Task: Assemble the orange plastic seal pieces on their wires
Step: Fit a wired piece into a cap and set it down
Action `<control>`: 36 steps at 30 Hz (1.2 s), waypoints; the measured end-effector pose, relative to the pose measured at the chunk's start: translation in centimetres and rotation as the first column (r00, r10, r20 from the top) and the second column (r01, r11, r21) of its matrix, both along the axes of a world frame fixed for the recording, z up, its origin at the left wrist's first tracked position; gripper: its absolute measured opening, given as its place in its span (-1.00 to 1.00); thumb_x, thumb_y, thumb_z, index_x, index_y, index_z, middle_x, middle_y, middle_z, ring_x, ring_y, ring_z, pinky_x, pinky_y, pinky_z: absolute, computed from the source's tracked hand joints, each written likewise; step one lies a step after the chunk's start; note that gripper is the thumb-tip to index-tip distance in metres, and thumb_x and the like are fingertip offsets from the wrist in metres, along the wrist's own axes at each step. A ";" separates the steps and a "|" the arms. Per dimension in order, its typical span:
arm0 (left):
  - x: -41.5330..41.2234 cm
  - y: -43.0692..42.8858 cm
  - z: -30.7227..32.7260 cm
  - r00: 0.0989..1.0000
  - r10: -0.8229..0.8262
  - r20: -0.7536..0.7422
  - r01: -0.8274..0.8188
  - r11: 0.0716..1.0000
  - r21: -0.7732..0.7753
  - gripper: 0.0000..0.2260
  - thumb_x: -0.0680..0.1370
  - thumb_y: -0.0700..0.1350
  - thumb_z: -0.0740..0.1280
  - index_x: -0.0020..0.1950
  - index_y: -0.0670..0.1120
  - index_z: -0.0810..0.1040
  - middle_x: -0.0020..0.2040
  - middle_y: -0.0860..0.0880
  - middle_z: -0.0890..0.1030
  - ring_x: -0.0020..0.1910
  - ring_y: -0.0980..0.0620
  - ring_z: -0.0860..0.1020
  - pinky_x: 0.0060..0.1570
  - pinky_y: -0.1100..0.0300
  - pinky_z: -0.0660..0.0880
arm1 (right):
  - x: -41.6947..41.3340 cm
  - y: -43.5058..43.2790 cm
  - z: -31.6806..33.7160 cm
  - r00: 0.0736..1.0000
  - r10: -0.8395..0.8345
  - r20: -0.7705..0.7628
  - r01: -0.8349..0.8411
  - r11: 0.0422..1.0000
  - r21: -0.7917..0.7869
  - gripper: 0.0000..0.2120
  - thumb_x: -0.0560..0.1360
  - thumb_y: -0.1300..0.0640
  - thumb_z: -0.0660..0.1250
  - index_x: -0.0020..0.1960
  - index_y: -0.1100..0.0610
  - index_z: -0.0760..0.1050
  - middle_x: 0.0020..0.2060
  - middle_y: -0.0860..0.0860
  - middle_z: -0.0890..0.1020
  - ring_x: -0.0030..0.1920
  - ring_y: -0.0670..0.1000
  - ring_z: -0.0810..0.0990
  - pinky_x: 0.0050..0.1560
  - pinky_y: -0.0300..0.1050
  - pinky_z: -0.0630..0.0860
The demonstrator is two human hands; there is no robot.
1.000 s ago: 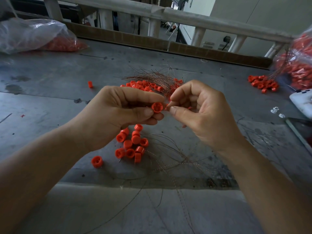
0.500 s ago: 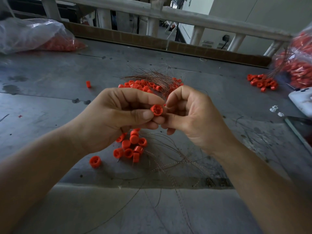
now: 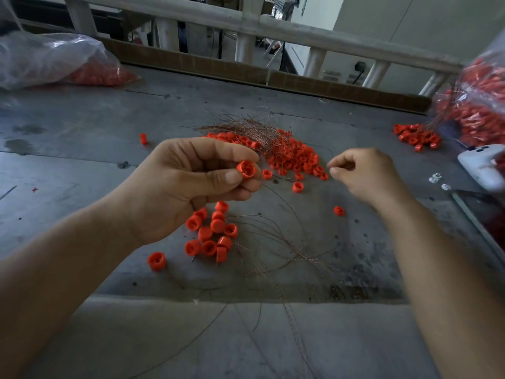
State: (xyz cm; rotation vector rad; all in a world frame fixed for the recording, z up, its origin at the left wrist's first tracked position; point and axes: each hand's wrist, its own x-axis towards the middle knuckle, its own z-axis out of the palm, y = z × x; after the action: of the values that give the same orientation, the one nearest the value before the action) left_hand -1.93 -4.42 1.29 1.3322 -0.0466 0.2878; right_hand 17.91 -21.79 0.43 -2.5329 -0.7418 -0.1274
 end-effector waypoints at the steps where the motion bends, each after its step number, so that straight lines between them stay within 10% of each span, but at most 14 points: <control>1: 0.0 0.0 0.0 1.000 0.001 0.000 -0.001 1.000 -0.001 -0.78 0.21 -0.20 0.39 -0.18 -0.09 0.70 -0.25 -0.06 0.68 -0.23 0.06 0.66 -0.26 0.33 0.56 | 0.3 0.0 -0.4 1.000 -0.010 -0.009 0.010 1.000 -0.023 -0.90 0.46 0.21 0.34 -0.05 0.11 0.61 -0.08 0.08 0.65 -0.02 0.04 0.57 -0.02 -0.21 0.39; 25: 0.1 0.0 0.0 0.998 0.035 -0.058 -0.034 0.999 0.031 -0.78 0.24 -0.23 0.36 -0.16 -0.11 0.69 -0.26 -0.06 0.68 -0.24 0.07 0.66 -0.26 0.33 0.55 | -0.3 0.6 0.0 0.993 0.087 -0.081 -0.068 0.974 0.215 -0.81 0.34 0.18 0.49 -0.28 0.03 0.48 -0.38 -0.06 0.54 -0.31 -0.06 0.52 -0.20 -0.23 0.47; 36: 0.4 0.1 -0.2 0.983 0.145 -0.116 -0.140 0.989 0.054 -0.83 0.25 -0.31 0.33 -0.22 -0.14 0.64 -0.27 -0.11 0.67 -0.27 0.02 0.66 -0.30 0.32 0.55 | -7.8 2.7 2.0 0.752 0.595 -0.282 -0.287 0.681 0.674 -0.77 0.29 0.34 0.43 -0.17 0.04 0.57 -0.33 -0.08 0.65 -0.23 -0.09 0.65 -0.21 -0.30 0.55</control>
State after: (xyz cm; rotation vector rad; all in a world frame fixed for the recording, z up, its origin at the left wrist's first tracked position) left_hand -1.52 -4.35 1.07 1.3986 0.1449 0.3290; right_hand 10.13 -19.14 2.48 -1.6004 -0.9242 0.3865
